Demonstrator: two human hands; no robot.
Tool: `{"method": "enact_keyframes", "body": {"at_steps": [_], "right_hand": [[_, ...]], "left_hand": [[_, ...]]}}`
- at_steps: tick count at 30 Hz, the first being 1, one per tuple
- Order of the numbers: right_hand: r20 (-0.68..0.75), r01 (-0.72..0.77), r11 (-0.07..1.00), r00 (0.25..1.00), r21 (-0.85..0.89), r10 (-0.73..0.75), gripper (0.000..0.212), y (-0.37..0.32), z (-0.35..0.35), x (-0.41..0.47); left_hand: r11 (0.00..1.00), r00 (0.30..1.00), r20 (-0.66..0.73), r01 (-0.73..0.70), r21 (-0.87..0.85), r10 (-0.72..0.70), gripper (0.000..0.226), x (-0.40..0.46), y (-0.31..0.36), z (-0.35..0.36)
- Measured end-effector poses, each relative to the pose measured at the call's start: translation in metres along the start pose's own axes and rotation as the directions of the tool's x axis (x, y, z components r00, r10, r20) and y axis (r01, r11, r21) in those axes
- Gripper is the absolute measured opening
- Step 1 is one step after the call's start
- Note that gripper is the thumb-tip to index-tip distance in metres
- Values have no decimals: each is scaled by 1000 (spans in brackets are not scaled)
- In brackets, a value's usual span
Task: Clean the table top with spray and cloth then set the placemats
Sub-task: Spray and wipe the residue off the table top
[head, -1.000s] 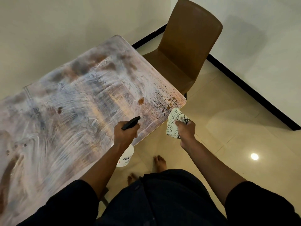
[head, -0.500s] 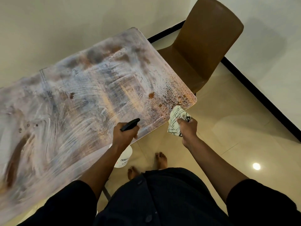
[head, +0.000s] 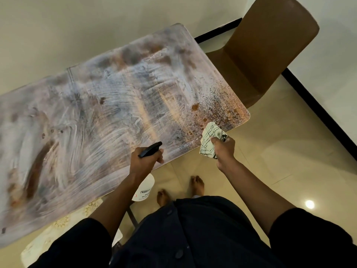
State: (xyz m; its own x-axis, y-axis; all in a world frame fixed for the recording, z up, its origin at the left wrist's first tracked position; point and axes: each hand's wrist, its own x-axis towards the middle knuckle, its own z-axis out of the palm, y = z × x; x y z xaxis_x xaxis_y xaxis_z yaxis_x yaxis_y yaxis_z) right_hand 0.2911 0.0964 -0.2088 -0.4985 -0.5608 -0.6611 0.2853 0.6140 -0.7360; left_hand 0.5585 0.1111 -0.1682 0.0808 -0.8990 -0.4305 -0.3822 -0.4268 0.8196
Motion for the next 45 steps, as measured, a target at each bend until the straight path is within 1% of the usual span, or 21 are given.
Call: {"method": "enact_keyframes", "body": {"at_steps": [1,3,4,5,6,7,9,12,14,17,18,20,23,27,28,35,36,39,40,42,45], "right_hand": [[4,-3,1000,1000,-8,3,21,1,3,-2],[5,2,1000,1000,-10,-2,20,2,7,-5],[7,8,1000,1000,-8,-8,20,3,9,-6],[13,11,1000,1000,-7,-11,20,3,11,-8],[20,15,1000,1000,1,-15,20,4,13,-9],[28,14,1000,1000,-1,-14,20,5,16,-11],[25,13,1000,1000,-13,-13,20,7,21,-12],[18,14,999,1000,-32,-14,20,11,29,-13],[28,24,999,999,-23,-24,15,11,35,-17],[34,43,998,999,-48,-41,12,13,43,-22],[27,46,998,999,-53,-45,13,15,46,-21],[36,44,997,998,-62,-42,18,16,50,-25],[43,28,995,999,-91,-24,25,20,57,-28],[40,20,995,999,-93,-16,55,25,67,-34],[31,18,995,999,-96,-15,59,27,69,-34],[14,2,994,1000,-111,-1,33,33,75,-40],[6,6,994,1000,-105,-5,33,34,77,-43],[-1,15,993,1000,-121,-15,55,36,79,-45],[1,13,992,1000,-122,-13,58,38,80,-45],[8,24,992,1000,-128,-23,51,42,84,-46],[12,49,991,999,-122,-48,51,44,89,-53]], "left_hand": [[1000,1000,-6,-2,6,2,33,-1,-3,-3],[1000,1000,-5,11,-24,-11,13,-6,-6,-10],[999,1000,-11,15,-39,-15,13,-8,-8,-13],[999,1000,-21,20,-42,-21,27,-8,-12,-16],[999,999,-26,30,-42,-31,34,-9,-15,-19],[999,999,-24,30,-41,-31,30,-9,-18,-21],[999,1000,0,20,-36,-20,11,-13,-17,-27],[999,1000,8,-14,-43,14,14,-15,-19,-34],[999,1000,-8,6,-36,-6,7,-15,-26,-40],[998,997,-53,50,-45,-52,34,-16,-39,-48],[997,997,-59,53,-58,-57,35,-18,-41,-51],[996,998,-48,45,-74,-49,27,-21,-41,-56],[998,999,-36,21,-59,-23,24,-24,-45,-66],[1000,998,-54,13,-24,-14,37,-25,-59,-79],[1000,998,-55,11,-17,-12,39,-25,-61,-82],[997,996,-44,72,-12,-73,35,-30,-77,-98],[997,996,-51,78,-8,-79,36,-31,-82,-103],[995,994,-54,97,-27,-98,34,-33,-88,-108],[995,994,-49,98,-28,-99,33,-33,-88,-109],[995,995,-38,94,-19,-95,31,-35,-87,-115],[997,997,-25,79,-11,-80,24,-34,-90,-122]]}}
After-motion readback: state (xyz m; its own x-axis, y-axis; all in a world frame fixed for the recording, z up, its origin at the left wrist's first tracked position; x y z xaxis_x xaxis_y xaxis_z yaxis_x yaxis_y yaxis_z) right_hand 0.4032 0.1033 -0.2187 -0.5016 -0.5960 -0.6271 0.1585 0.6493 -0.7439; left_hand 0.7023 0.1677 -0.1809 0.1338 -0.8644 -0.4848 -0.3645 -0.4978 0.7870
